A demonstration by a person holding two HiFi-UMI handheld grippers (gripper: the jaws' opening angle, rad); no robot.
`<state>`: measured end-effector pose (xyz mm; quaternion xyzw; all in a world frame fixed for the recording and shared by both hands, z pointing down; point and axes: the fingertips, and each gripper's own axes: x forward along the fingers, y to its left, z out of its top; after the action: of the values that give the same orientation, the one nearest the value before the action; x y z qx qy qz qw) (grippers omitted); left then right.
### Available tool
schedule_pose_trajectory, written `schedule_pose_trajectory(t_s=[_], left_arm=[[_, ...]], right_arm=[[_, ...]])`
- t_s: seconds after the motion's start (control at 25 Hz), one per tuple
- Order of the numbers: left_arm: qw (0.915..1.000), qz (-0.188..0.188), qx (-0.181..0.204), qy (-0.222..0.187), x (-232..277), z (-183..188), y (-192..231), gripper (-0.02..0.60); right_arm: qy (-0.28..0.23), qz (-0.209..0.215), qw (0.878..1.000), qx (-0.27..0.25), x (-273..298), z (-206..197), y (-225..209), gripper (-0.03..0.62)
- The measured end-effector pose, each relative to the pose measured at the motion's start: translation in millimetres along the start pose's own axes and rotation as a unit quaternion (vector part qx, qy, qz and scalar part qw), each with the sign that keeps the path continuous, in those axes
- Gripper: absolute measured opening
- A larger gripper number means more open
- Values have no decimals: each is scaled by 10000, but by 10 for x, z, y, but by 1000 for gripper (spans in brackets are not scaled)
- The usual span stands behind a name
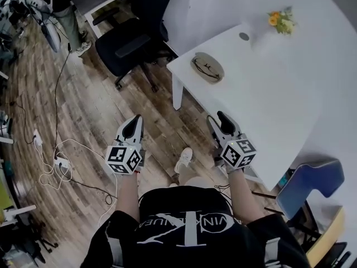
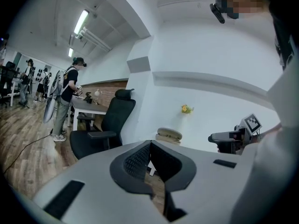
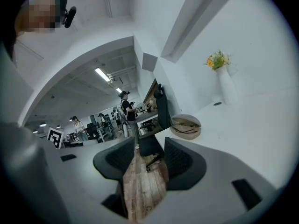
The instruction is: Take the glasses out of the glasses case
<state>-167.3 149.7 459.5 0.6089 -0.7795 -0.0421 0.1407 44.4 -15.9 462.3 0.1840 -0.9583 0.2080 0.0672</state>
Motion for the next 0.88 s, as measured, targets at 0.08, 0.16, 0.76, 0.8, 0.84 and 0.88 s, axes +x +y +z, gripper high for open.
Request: schedule_pose_trajectory(t_s=[0.08,0.16,0.76,0.8,0.84,0.88], left_arm=[[10000,-40,-18,62,182,-3,11,14],[9999,-84,-27,122,363,1,2,14],[9976,-531,153,413,1577,80,-220,14],[9974,-561,161,416,1628,81,-237,14],[9972,-597,165,416,1676,81,-256,14],[9970,-639,165,416,1722,83,-277,14]], right_arm=[[31,3,10000,40,127,35,-89,187],[62,2,9999,86,237,65,-186,187],[155,132,9987,463,828,207,-762,187],[174,166,9987,458,863,198,-767,187],[194,200,9986,453,896,188,-771,187],[209,228,9985,454,927,182,-775,187]])
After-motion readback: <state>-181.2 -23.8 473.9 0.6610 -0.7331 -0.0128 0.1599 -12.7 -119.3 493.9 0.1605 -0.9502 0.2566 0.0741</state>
